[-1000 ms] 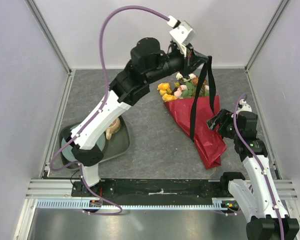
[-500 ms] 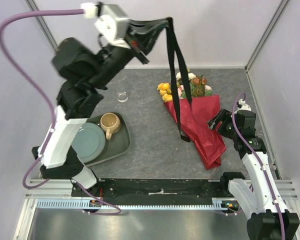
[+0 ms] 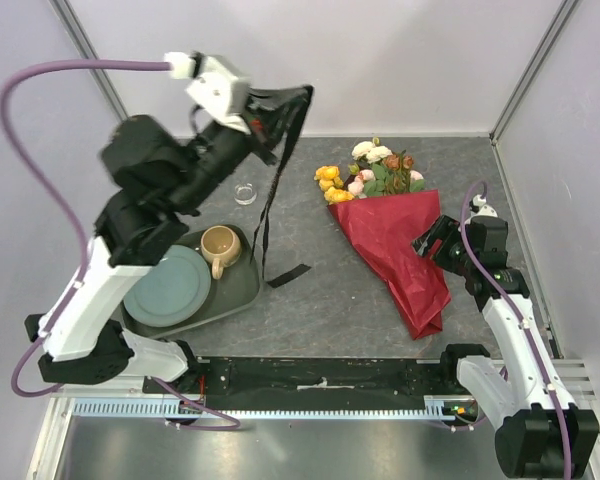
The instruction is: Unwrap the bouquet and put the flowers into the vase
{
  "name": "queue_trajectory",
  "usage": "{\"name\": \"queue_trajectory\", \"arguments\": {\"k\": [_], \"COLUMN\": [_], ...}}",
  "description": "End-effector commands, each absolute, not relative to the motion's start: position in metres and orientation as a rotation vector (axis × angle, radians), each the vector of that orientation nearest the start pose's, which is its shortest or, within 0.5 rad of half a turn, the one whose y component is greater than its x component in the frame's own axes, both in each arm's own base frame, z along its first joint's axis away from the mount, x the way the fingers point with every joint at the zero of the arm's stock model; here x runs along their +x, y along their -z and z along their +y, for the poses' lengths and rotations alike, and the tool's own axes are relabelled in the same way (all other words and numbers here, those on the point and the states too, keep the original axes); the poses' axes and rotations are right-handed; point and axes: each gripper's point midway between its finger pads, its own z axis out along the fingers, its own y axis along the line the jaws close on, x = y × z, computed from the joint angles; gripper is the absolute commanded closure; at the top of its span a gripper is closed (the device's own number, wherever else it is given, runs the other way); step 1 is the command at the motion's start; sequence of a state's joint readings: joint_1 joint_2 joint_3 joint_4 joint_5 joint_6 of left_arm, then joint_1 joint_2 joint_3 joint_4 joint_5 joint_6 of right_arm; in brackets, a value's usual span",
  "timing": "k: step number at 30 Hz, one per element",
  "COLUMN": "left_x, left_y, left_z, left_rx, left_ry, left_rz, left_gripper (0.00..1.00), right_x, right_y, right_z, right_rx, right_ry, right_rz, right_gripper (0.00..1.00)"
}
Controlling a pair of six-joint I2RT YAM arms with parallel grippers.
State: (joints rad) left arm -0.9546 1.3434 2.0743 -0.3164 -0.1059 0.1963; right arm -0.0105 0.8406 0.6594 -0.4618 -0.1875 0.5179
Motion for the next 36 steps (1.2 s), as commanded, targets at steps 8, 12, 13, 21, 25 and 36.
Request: {"name": "queue_trajectory", "arguments": {"k": [8, 12, 13, 21, 25, 36], "left_x": [0.221, 0.211, 0.215, 0.186, 0.150, 0.171], "left_y": [-0.572, -0.541, -0.525, -0.507, -0.545, -0.439], "left_z": [-0.256, -0.240, -0.237, -0.203, -0.180, -0.239], "left_rx": [0.459, 0.445, 0.433, 0.407, 0.442, 0.526], "left_ry": [0.701, 0.707, 0.676, 0.723, 0.825, 0.850], "left_rz": [1.340, 1.412, 1.457, 1.524, 1.417, 1.710], "left_gripper": [0.98, 0.98, 0.98, 0.98, 0.98, 0.98], "right_x": [0.280, 0.281, 0.281, 0.283, 0.285, 0.287], "right_y": [-0.159, -0.161, -0.162, -0.163, -0.164, -0.173], "right_z": [0.055, 0.055, 0.055, 0.055, 0.054, 0.052], "right_rx": [0.433, 0.431, 0.430, 0.435, 0.436, 0.444], "right_ry": [-0.518, -0.520, -0.520, -0.517, -0.510, -0.500], "right_rz": [2.157, 2.154, 2.152, 2.148, 2.146, 2.127], "right_gripper": [0.19, 0.19, 0.19, 0.19, 0.19, 0.19]}}
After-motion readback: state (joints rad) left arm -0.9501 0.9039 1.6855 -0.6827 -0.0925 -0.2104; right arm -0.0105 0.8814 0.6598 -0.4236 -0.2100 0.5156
